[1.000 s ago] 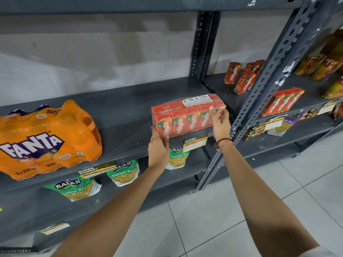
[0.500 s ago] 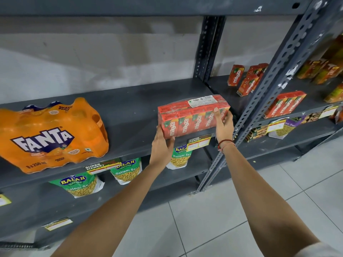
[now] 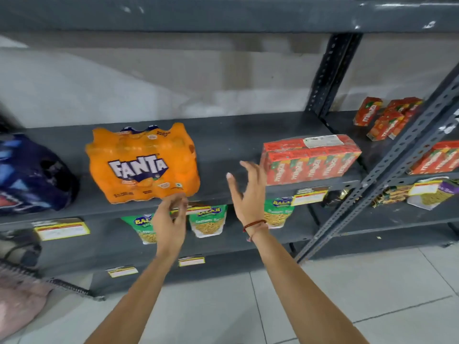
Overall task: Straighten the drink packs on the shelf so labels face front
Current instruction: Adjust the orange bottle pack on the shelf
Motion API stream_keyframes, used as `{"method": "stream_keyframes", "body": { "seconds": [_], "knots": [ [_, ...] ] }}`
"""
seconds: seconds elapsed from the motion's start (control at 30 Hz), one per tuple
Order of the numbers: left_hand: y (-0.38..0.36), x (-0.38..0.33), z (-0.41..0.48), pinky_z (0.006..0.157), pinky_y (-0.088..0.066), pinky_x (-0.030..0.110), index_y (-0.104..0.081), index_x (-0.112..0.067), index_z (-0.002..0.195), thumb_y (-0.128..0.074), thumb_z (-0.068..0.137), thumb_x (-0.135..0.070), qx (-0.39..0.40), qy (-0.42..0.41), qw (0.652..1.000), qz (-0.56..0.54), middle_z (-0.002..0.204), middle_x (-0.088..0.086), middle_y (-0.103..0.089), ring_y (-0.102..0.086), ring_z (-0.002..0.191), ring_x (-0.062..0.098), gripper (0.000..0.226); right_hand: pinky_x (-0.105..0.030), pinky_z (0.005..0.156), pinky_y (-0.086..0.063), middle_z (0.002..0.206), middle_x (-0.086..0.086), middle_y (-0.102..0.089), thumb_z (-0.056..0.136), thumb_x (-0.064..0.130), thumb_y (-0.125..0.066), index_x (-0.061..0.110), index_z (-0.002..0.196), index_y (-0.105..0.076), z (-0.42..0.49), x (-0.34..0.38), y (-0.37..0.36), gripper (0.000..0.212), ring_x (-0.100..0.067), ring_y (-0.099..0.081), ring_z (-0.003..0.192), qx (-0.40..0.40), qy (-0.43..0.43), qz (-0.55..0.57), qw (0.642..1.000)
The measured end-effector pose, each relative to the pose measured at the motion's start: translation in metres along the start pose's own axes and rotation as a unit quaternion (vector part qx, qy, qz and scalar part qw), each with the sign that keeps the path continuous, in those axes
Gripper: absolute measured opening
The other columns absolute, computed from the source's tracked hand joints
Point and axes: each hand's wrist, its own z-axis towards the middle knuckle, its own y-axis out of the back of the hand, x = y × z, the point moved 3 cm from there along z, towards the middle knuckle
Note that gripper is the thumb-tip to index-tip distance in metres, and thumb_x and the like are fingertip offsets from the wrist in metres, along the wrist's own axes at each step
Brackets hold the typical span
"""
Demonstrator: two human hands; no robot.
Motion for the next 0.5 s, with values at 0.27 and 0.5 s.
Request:
{"method": "stream_keyframes", "body": {
  "seconds": [0.27,0.5],
  "knots": [
    [0.108,0.053,0.055,0.100,-0.040,0.029,-0.033,-0.010,0.138,-0.071,0.079,-0.038,-0.102,0.062,0.992,0.042,0.137,0.009,-0.041,-0.043,0.121,0.013,0.076,-0.031,0.093,-0.042,0.132,-0.013,-0.046,0.079,0.043,-0.067,0.010,0.133,-0.037,0.003,0.031,-0.089,0.069,-0.025,-0.047,0.122,0.210,-0.057,0.025,0.976],
    [0.107,0.048,0.068,0.082,-0.045,0.027,-0.045,-0.011,0.132,-0.066,0.085,-0.028,-0.040,0.071,0.996,0.046,0.125,0.012,-0.061,-0.056,0.097,0.014,0.055,-0.047,0.096,-0.049,0.132,-0.014,-0.053,0.077,0.042,-0.069,0.008,0.132,-0.037,0.007,0.030,-0.094,0.072,-0.029,-0.053,0.119,0.230,-0.073,0.017,0.970]
  ]
}}
